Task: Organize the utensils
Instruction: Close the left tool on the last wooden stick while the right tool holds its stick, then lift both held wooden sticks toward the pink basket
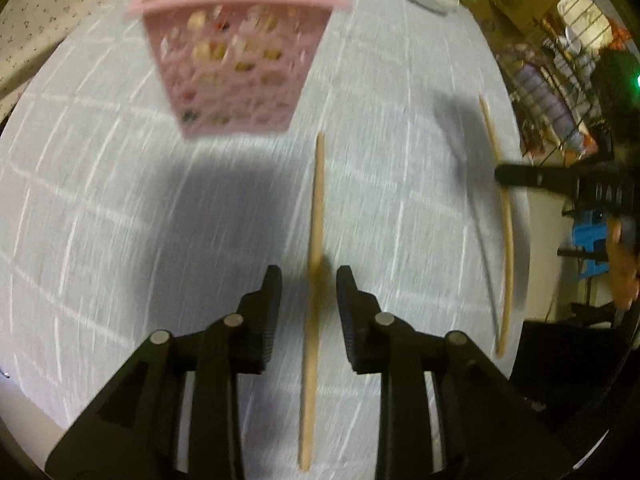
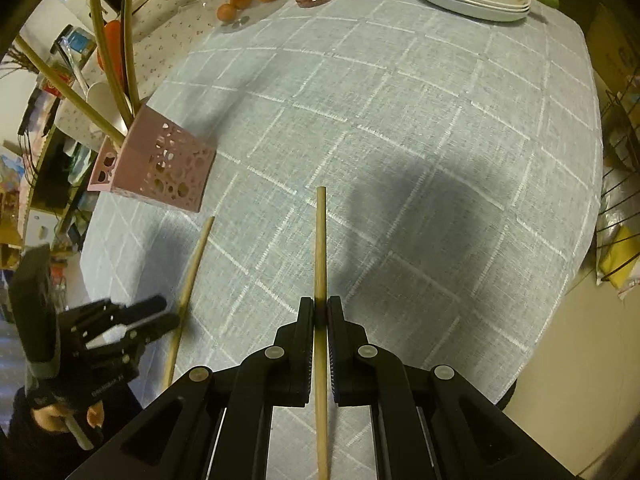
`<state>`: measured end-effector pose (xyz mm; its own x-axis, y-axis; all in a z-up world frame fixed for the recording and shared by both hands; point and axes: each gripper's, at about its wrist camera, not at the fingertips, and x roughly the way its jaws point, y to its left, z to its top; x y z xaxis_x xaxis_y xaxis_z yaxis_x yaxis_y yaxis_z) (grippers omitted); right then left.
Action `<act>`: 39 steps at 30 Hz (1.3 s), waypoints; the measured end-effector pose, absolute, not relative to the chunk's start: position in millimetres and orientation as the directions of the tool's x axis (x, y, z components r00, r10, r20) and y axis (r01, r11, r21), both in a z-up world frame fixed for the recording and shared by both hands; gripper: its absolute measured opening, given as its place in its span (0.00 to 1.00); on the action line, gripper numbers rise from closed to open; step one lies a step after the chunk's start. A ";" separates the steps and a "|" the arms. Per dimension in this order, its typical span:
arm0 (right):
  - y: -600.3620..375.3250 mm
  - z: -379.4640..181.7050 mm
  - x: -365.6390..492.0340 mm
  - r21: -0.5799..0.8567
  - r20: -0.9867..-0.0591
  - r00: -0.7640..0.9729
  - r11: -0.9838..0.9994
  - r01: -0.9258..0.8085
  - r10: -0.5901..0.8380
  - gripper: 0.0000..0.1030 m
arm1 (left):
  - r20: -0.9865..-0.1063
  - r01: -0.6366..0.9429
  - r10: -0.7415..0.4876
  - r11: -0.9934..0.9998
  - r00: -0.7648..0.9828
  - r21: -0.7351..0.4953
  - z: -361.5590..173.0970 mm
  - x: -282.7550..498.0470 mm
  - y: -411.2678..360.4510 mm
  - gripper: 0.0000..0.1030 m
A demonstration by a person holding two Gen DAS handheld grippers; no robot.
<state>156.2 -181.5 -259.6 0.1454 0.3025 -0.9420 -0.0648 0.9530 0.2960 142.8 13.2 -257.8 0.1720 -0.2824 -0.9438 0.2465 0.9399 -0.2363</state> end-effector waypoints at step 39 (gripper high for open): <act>-141.7 -125.1 99.6 0.216 -0.799 0.499 0.935 -0.281 0.335 0.06 | -0.755 0.316 -0.317 0.936 0.573 -0.154 -131.5 103.5 22.8 0.06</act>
